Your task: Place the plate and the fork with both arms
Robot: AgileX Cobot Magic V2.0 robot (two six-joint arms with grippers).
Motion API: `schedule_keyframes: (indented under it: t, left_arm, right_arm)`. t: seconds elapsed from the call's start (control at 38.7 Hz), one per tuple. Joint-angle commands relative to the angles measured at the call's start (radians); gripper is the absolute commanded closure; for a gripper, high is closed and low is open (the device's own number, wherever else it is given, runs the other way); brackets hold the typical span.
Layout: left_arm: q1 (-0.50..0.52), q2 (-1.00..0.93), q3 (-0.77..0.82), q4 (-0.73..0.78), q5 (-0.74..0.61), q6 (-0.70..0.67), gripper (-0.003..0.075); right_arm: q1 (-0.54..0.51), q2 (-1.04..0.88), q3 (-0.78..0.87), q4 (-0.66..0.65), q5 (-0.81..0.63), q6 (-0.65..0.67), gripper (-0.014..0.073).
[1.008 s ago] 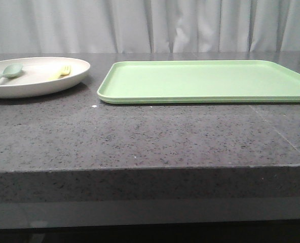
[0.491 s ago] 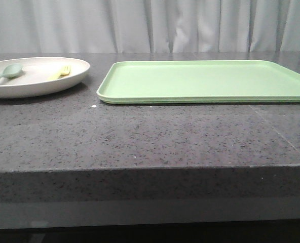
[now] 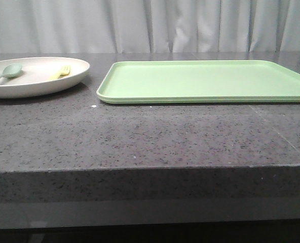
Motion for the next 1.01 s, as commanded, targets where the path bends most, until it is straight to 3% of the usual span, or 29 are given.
schedule_keyframes:
  t: [0.0, 0.21, 0.39, 0.54, 0.98]
  left_arm:
    - [0.0, 0.085, -0.08, 0.006, -0.005, 0.008, 0.0069]
    - [0.057, 0.279, -0.191, -0.035, -0.001, 0.022, 0.007]
    - [0.205, 0.442, -0.306, -0.365, 0.03, 0.241, 0.0072]
    - [0.282, 0.55, -0.381, -0.547, 0.04, 0.331, 0.0101]
    - [0.266, 0.801, -0.548, -0.613, 0.06, 0.331, 0.0241]
  right_arm:
    - [-0.004, 0.008, -0.033, -0.009, -0.084, -0.005, -0.0051]
    - [-0.004, 0.008, -0.033, -0.009, -0.083, -0.005, -0.0051]
    - [-0.004, 0.008, -0.033, -0.009, -0.083, -0.005, -0.0051]
    - [-0.004, 0.008, -0.033, -0.009, -0.083, -0.005, -0.0051]
    - [-0.004, 0.008, -0.033, -0.009, -0.083, -0.005, -0.0051]
